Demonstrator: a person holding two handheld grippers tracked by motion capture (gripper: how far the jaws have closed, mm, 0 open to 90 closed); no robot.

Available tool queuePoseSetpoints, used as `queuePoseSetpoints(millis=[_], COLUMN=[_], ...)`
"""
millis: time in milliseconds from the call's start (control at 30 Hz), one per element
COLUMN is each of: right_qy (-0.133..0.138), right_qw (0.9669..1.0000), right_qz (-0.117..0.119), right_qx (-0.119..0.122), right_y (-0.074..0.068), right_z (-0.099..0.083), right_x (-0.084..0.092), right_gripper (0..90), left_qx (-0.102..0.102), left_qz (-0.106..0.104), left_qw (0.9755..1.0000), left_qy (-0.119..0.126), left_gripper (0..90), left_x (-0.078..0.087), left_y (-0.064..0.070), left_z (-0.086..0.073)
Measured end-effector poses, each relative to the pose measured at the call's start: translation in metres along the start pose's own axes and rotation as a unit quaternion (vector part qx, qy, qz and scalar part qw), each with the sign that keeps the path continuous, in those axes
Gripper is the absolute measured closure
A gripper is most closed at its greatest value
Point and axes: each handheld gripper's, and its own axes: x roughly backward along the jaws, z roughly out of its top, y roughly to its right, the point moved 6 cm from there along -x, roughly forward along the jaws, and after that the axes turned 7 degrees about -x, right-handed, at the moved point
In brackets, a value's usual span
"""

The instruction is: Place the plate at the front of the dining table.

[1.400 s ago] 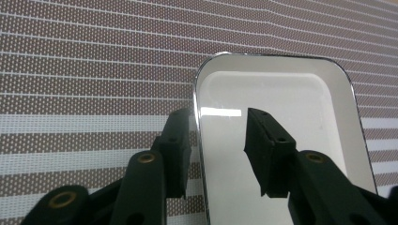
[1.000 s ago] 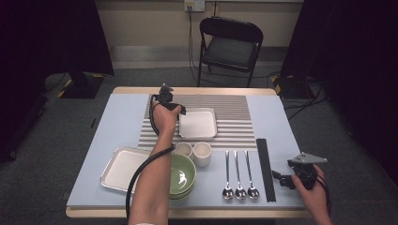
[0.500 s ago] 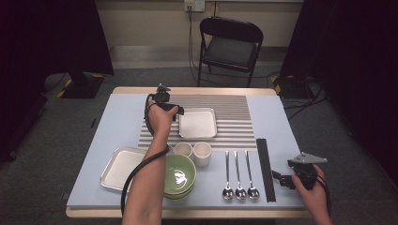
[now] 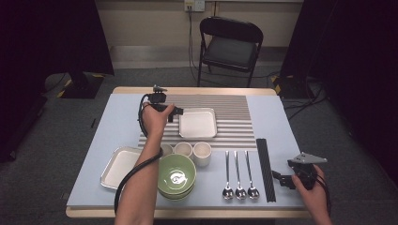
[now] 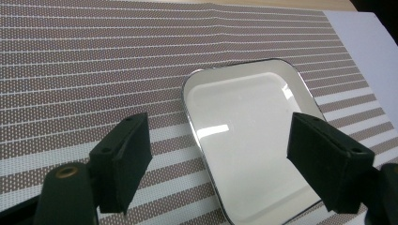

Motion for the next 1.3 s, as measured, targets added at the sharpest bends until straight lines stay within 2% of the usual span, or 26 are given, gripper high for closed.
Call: queuePoseSetpoints(millis=[133,267,367,467,533,733,800,967,1300], right_qy=[0.000,-0.001,-0.001,0.000,0.000,0.000,0.000,0.001,0.001], right_qw=[1.0000,1.0000,1.0000,1.0000,1.0000,1.0000,1.0000,1.0000,1.0000], right_qz=[-0.001,-0.001,-0.001,0.000,0.000,0.000,0.000,-0.001,-0.001], right_qx=[0.000,0.000,0.000,0.000,0.000,0.000,0.000,0.001,0.000], right_y=[0.000,0.000,0.000,0.000,0.000,0.000,0.000,0.000,0.000], right_z=[0.000,0.000,0.000,0.000,0.000,0.000,0.000,0.000,0.000], right_x=[0.000,0.000,0.000,0.000,0.000,0.000,0.000,0.000,0.000], right_gripper=[16.1,16.1,16.1,16.1,16.1,16.1,16.1,16.1,16.1], left_qx=[0.005,0.001,-0.007,-0.003,-0.008,-0.004,-0.012,-0.015,-0.019], left_qz=[-0.003,-0.008,-0.004,-0.018,-0.014,-0.014,-0.010,-0.009,-0.014], left_qw=[1.0000,1.0000,0.9999,0.9998,0.9998,0.9998,0.9998,0.9998,0.9997], left_qy=[0.003,0.004,0.009,0.009,0.009,0.013,0.010,0.009,0.008], left_gripper=[21.2,20.5,19.3,19.3,19.4,19.9,20.1,20.3,20.5], left_x=[0.004,0.007,0.010,0.012,0.013,0.019,0.020,0.024,0.027], left_y=[-0.002,-0.003,-0.004,-0.005,-0.007,-0.011,-0.012,-0.015,-0.021], left_z=[-0.002,-0.005,-0.006,-0.009,-0.011,-0.016,-0.018,-0.022,-0.030])
